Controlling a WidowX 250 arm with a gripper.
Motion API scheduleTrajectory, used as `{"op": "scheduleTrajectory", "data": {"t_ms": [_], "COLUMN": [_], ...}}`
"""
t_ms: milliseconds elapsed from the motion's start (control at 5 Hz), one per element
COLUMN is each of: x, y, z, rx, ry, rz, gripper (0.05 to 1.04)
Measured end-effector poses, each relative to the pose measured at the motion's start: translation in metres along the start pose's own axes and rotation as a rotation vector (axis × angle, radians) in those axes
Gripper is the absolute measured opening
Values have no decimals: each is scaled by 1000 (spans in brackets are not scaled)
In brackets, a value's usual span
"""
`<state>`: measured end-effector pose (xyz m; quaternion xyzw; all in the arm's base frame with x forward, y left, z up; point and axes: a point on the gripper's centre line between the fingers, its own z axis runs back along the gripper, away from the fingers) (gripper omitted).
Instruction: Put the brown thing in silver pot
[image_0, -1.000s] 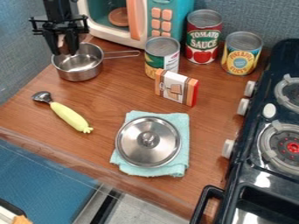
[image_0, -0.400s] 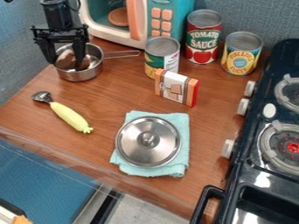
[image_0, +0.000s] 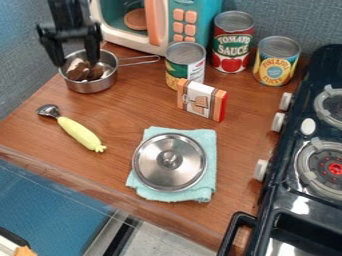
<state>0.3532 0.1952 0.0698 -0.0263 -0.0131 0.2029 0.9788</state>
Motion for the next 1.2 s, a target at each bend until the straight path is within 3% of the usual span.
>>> {"op": "scheduleTrajectory", "data": {"t_ms": [400, 600, 800, 1200], "x": [-4, -15, -26, -59], "y": [-21, -31, -38, -78], "z": [41, 48, 40, 43], "rx": [-23, -8, 3, -7], "ry": [-105, -134, -125, -108], "rz": [-56, -144, -245, -393], "gripper": [1001, 1001, 1001, 1001]}}
